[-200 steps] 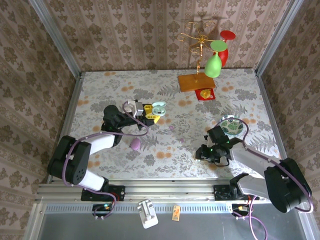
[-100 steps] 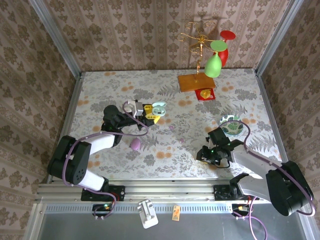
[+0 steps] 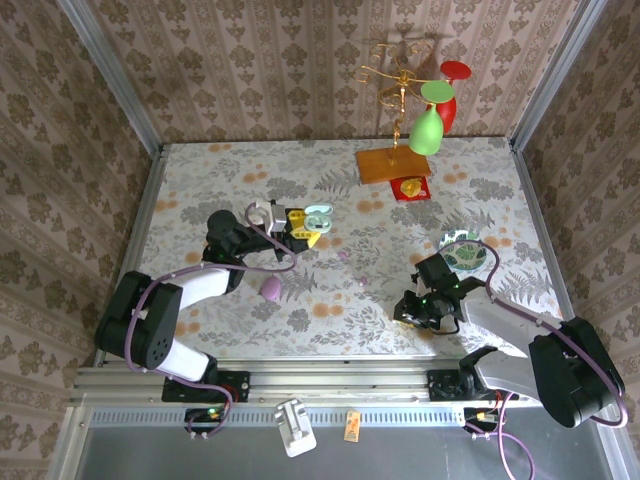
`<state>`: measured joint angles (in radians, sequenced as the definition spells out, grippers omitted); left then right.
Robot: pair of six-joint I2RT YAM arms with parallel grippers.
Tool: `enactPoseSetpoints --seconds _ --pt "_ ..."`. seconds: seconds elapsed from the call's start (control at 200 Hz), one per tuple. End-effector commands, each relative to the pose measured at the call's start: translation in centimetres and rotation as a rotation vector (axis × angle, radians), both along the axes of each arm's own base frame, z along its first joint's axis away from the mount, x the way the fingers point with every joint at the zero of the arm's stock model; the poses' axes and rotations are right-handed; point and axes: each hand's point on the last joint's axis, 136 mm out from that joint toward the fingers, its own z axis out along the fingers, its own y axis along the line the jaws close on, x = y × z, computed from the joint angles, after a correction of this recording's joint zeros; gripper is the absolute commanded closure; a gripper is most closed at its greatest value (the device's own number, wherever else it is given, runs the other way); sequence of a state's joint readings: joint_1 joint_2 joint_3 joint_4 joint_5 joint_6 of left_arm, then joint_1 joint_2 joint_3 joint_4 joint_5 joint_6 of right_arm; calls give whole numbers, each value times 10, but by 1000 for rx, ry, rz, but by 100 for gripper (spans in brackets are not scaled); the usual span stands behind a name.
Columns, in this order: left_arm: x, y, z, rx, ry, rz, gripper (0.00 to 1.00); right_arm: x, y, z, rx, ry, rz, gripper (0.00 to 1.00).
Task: Insert the wireless bluetooth earbuds into the charging case
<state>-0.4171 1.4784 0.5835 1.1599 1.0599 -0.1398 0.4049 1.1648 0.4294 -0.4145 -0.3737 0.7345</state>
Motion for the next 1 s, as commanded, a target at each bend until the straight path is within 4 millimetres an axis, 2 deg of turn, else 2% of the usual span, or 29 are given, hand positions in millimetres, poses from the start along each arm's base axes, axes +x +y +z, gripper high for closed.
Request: enactPoseSetpoints --seconds 0.0,0.215,0.38,0.52,0.73,0.865,0.975,0.995 --pt "-2 -1 18 -27 -60 -24 76 5 0 8 -21 -42 23 80" --pt "-1 -2 16 -23 -79 -15 77 23 9 48 -14 -132 52 79" --pt "4 -2 11 -13 -108 13 78 53 35 97 26 -257 92 79" --pt "6 -4 11 -4 -127 17 78 81 67 145 65 -365 151 79" --pt "13 -7 0 44 -159 57 79 102 107 202 111 -472 253 79" --pt "17 -10 -7 74 -179 90 79 113 128 224 143 -530 291 79" --pt "24 -9 -11 96 -191 126 79 118 135 233 151 -555 308 79" --pt "24 -9 -12 102 -198 132 79 122 138 226 143 -536 313 79"
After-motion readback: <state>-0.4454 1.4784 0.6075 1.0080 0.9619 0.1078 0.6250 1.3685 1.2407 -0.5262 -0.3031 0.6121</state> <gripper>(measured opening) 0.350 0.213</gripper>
